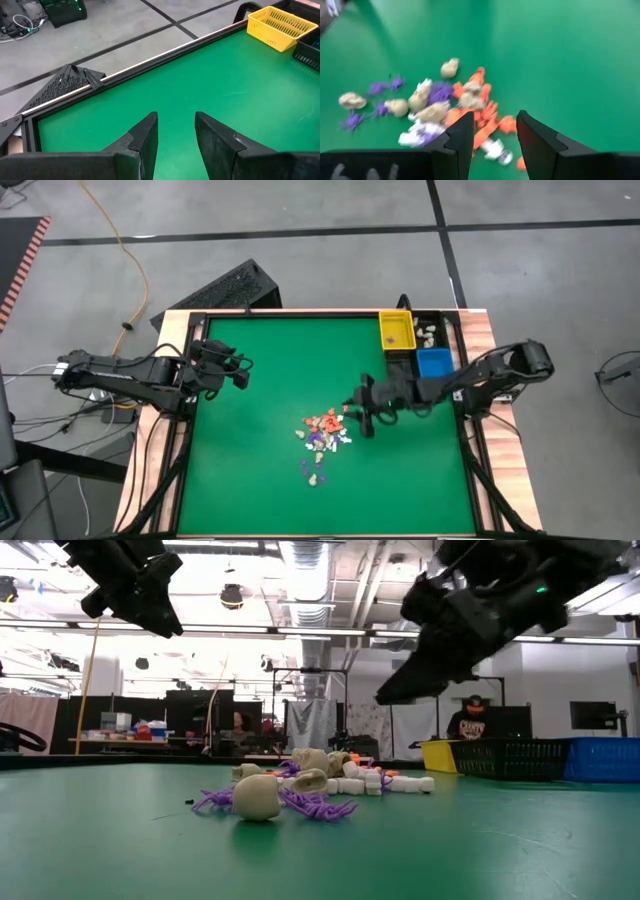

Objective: Sort Halloween decoration
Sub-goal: Put the white skeleton toy into the blue basket

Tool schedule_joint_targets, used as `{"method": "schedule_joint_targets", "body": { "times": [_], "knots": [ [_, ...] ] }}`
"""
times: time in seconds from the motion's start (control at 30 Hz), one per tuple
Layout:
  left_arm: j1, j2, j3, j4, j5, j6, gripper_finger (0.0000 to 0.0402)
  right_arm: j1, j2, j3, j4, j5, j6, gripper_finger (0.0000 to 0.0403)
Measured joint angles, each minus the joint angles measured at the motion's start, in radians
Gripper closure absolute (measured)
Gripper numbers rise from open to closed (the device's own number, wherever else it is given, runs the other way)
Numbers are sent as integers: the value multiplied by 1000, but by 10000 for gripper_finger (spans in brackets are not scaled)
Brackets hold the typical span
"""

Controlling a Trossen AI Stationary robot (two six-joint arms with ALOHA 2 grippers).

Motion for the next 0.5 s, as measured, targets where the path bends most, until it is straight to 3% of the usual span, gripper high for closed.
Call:
{"method": "schedule_joint_targets", "body": {
  "times": [0.23, 0.5],
  "knots": [
    [0, 0, 0, 0, 1, -2, 280, 175, 0, 0, -73, 115, 132, 235],
    [0, 0, 0, 0, -8, 6, 280, 253, 10, 0, -126, 226, 158, 235]
  ]
}}
